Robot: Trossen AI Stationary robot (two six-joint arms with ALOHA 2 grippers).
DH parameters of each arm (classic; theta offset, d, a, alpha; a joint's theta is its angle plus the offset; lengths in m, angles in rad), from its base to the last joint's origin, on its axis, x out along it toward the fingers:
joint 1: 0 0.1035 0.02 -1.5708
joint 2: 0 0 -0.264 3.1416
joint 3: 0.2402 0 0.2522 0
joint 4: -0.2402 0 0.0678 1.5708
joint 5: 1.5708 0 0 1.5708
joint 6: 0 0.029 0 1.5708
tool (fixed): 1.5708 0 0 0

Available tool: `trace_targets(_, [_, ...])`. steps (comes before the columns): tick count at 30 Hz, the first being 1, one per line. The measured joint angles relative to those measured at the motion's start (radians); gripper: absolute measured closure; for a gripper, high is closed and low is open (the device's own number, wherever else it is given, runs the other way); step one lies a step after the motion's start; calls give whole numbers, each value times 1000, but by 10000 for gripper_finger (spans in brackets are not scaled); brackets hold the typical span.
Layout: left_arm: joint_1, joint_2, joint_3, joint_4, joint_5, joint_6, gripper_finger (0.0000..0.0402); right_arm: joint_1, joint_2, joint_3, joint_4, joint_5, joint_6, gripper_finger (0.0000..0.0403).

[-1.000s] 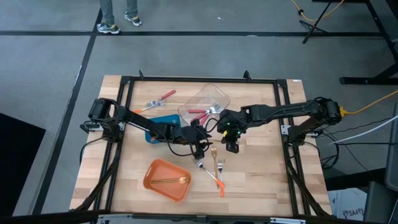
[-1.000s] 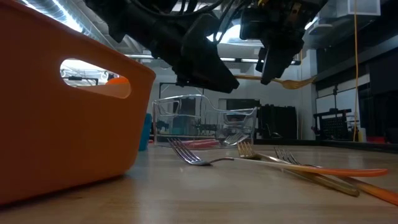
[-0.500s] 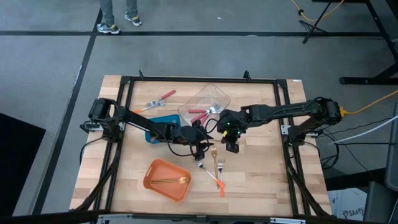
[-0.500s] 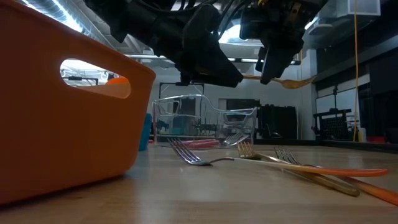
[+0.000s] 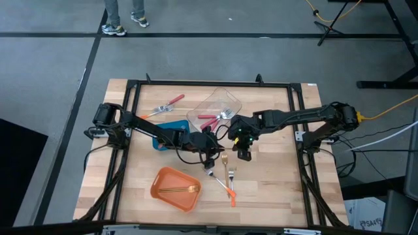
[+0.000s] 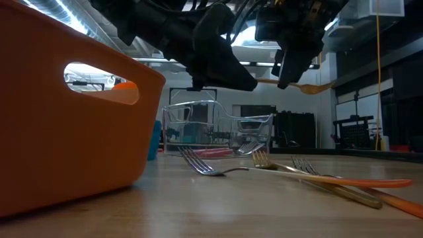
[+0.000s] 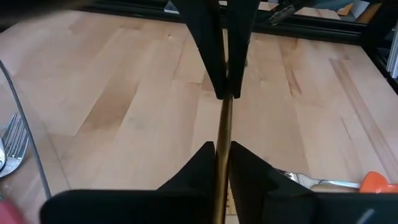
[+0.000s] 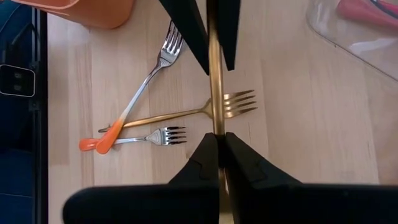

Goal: Sort silverware by color (type)
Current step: Put the gold fork into the orange bin

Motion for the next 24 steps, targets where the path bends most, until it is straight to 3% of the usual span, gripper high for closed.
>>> trace_targets(4, [-1, 0, 0, -1, 5, 0, 389, 0, 0, 0, -1, 0, -1, 403])
trace_targets(13, [-1, 0, 0, -1, 4, 0, 390, 0, 0, 0, 0, 3, 1, 397])
trace_targets(24, [-1, 0, 0, -1, -3, 0, 390, 0, 0, 0, 2, 55, 3, 328])
